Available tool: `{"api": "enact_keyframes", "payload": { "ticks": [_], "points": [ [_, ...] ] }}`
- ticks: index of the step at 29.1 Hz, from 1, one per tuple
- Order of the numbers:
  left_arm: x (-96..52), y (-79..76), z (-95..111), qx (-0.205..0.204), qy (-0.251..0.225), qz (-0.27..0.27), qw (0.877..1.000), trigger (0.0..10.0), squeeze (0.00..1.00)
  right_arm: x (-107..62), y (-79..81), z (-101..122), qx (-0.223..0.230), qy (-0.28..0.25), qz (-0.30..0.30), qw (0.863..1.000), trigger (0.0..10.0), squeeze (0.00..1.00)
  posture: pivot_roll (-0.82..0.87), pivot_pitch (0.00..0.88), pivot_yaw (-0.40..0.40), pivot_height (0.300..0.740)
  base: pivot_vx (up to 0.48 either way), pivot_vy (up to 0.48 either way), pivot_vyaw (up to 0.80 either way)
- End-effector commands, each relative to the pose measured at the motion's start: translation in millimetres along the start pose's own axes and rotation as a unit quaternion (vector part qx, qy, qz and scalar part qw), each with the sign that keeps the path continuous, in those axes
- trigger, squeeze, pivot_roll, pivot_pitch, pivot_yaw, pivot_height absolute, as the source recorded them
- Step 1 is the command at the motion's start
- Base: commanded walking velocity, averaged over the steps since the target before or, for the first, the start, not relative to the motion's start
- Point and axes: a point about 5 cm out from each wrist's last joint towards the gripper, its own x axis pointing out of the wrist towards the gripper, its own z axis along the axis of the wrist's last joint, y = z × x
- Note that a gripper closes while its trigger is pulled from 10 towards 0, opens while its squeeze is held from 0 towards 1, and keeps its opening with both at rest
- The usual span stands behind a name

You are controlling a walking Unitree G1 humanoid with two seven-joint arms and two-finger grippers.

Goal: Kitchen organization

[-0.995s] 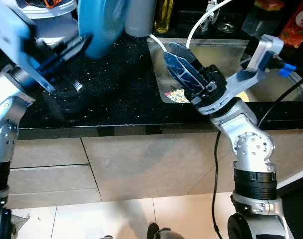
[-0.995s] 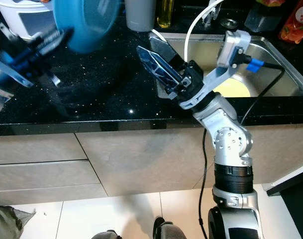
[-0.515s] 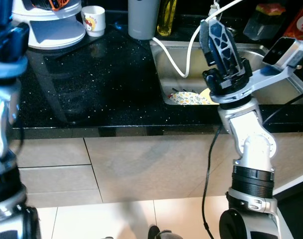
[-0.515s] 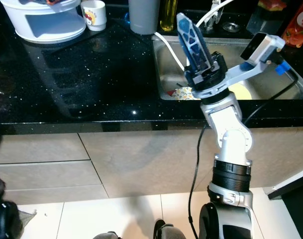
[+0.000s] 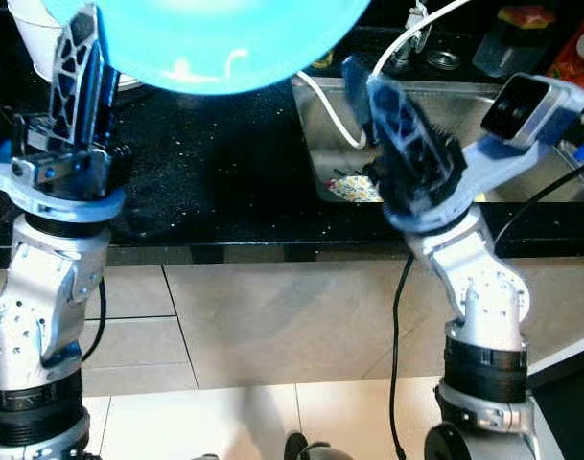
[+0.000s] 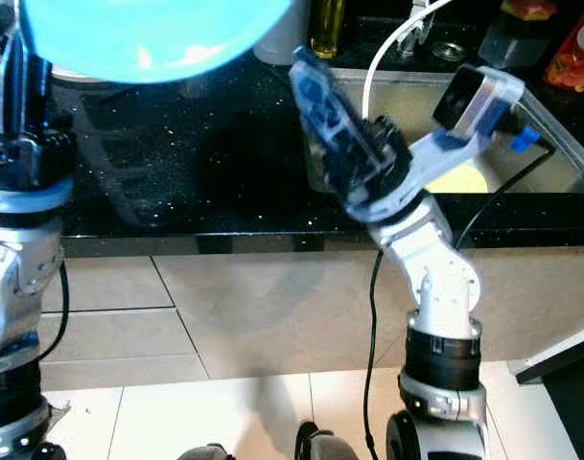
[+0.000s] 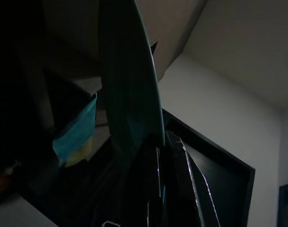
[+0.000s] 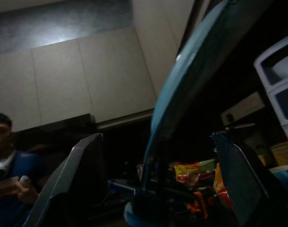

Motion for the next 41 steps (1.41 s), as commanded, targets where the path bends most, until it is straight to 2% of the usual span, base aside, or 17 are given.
{"api": "enact_keyframes", "payload": {
  "ticks": [1,6,10,12,13,14,15,22,26,33,36,37,38,39,41],
  "points": [
    [1.7,-5.1,-5.6,-0.009,0.009,-0.012,1.000,10.0,0.00,2.4,6.4,-0.7,0.006,0.002,0.020,1.000,10.0,0.00,0.12,0.104,-0.042,0.740,0.000,0.000,0.00],
    [2.1,-3.8,-17.0,-0.022,0.025,-0.008,0.999,10.0,0.00,2.6,5.9,-1.8,0.003,0.007,0.010,1.000,10.0,0.00,0.12,0.102,-0.039,0.740,0.000,0.000,0.00],
    [-4.3,2.6,-33.4,-0.015,0.075,0.009,0.997,10.0,0.00,4.3,0.0,-9.3,0.006,0.015,-0.016,1.000,10.0,0.00,0.11,0.098,-0.038,0.740,0.000,0.000,0.00],
    [-4.9,3.3,-33.9,-0.015,0.075,0.010,0.997,10.0,0.00,4.7,-0.2,-9.8,0.007,0.015,-0.016,1.000,10.0,0.00,0.11,0.099,-0.038,0.740,0.000,0.000,0.00],
    [-6.1,3.6,-35.5,-0.014,0.081,0.012,0.997,10.0,0.00,5.7,-0.1,-9.8,0.010,0.011,-0.016,1.000,4.5,0.00,0.11,0.098,-0.038,0.740,0.000,0.000,0.00],
    [-6.1,3.6,-35.5,-0.014,0.081,0.012,0.997,10.0,0.00,5.7,-0.1,-9.8,0.010,0.011,-0.016,1.000,4.5,0.00,0.11,0.098,-0.038,0.740,0.000,0.000,0.00],
    [-6.8,3.5,-36.7,-0.013,0.086,0.011,0.996,10.0,0.00,6.7,-0.5,-9.4,0.011,0.008,-0.017,1.000,0.0,0.00,0.11,0.097,-0.039,0.740,0.000,0.000,0.00],
    [-10.9,3.9,-41.9,0.013,0.116,0.007,0.993,10.0,0.00,9.0,-3.6,-9.0,0.010,0.005,-0.032,0.999,0.0,0.00,0.11,0.088,-0.041,0.740,0.000,0.000,0.00],
    [-11.3,4.7,-41.2,0.023,0.117,0.009,0.993,10.0,0.00,9.0,-4.7,-9.5,0.009,0.003,-0.038,0.999,0.0,0.00,0.11,0.084,-0.041,0.740,0.000,0.000,0.00],
    [-8.8,6.5,-31.0,0.070,0.110,0.010,0.991,10.0,0.00,8.0,-9.1,-10.9,0.008,0.000,-0.056,0.998,0.0,0.00,0.12,0.073,-0.043,0.740,0.000,0.000,0.00],
    [-8.9,7.1,-28.4,0.070,0.107,0.011,0.992,10.0,0.00,8.2,-9.2,-11.2,0.009,0.000,-0.056,0.998,0.0,0.00,0.12,0.073,-0.041,0.740,0.000,0.000,0.00],
    [-9.4,7.8,-26.9,0.068,0.104,0.012,0.992,10.0,0.57,8.4,-9.3,-11.3,0.010,-0.001,-0.057,0.998,0.0,0.00,0.12,0.075,-0.040,0.740,0.000,0.000,0.00],
    [-9.4,7.8,-26.9,0.068,0.104,0.012,0.992,10.0,0.57,8.4,-9.3,-11.3,0.010,-0.001,-0.057,0.998,0.0,0.00,0.12,0.075,-0.040,0.740,0.000,0.000,0.00],
    [-9.7,8.2,-26.1,0.067,0.102,0.013,0.992,10.0,1.00,8.5,-9.4,-11.3,0.010,-0.002,-0.057,0.998,0.0,0.00,0.12,0.076,-0.039,0.740,0.000,0.000,0.00],
    [-10.2,8.0,-24.7,0.064,0.096,0.013,0.993,10.0,1.00,8.4,-10.4,-11.4,0.009,-0.004,-0.061,0.998,0.0,0.00,0.12,0.076,-0.038,0.740,0.000,0.000,0.00]
  ]
}}
